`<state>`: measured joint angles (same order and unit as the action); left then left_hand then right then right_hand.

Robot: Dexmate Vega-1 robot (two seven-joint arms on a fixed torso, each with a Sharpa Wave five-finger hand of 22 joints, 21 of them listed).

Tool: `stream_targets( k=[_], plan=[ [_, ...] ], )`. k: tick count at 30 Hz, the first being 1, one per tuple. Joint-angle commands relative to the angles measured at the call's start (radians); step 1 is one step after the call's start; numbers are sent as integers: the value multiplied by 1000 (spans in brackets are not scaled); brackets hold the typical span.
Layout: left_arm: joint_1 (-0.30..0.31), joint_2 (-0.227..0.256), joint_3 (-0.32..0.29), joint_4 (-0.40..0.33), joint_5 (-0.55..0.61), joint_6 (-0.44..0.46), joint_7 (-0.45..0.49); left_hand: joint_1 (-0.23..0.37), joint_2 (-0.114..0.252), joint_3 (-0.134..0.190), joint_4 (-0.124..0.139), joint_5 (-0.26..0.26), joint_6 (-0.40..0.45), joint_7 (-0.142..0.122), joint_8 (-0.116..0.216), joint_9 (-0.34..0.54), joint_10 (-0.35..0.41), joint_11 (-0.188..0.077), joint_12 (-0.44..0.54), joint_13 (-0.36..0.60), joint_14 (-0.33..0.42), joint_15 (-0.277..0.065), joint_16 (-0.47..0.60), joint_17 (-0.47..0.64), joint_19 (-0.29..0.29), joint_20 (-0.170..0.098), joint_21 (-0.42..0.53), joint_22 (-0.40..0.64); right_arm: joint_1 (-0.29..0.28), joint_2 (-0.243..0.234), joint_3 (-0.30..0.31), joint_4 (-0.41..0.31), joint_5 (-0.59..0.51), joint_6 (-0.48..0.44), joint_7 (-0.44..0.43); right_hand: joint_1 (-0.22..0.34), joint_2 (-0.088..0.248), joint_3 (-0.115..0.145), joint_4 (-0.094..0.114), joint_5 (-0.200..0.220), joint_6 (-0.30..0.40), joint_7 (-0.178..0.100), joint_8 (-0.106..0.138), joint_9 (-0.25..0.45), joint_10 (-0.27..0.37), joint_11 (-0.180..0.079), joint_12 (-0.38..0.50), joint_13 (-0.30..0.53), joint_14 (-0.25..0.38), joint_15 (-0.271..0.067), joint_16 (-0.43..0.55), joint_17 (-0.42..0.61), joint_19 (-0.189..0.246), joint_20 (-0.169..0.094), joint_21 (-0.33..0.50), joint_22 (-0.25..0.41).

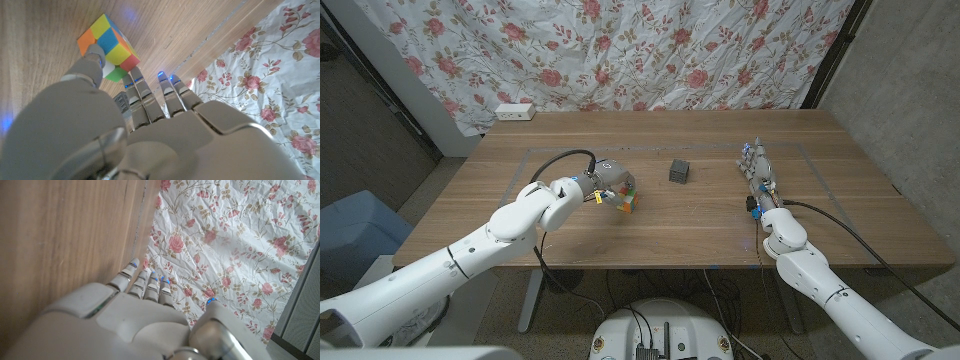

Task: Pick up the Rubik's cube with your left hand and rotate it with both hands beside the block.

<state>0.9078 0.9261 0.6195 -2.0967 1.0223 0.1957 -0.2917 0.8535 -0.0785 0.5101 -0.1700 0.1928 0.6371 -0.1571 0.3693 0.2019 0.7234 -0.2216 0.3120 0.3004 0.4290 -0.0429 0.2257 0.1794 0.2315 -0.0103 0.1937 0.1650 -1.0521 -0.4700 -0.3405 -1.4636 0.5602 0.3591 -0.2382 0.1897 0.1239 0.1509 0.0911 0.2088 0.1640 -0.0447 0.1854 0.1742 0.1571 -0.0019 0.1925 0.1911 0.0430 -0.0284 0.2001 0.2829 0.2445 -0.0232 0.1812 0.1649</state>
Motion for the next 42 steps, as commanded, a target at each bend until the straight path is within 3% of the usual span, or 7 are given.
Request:
stream_targets(
  k=[1,42],
  plan=[
    [13,4,-5,-11,12,14,9,8,13,-10,-1,0,30,7,17,5,16,-1,8,9,16,-149,6,5,12,0,1,5,-6,-5,2,-6,3,-1,4,-5,5,9,1,6,11,0,4,3,8,4,3,-1,0,3,6,2,1,4,6,2],
    [37,11,-71,-51,-23,57,45,12,42,-45,3,-1,111,25,46,6,86,-2,23,33,58,-153,19,12,38,-9,3,6,-13,-15,3,-33,-8,-4,1,-20,3,17,0,5,16,-1,4,3,9,7,3,-1,1,9,10,-4,1,10,6,2]
  ],
)
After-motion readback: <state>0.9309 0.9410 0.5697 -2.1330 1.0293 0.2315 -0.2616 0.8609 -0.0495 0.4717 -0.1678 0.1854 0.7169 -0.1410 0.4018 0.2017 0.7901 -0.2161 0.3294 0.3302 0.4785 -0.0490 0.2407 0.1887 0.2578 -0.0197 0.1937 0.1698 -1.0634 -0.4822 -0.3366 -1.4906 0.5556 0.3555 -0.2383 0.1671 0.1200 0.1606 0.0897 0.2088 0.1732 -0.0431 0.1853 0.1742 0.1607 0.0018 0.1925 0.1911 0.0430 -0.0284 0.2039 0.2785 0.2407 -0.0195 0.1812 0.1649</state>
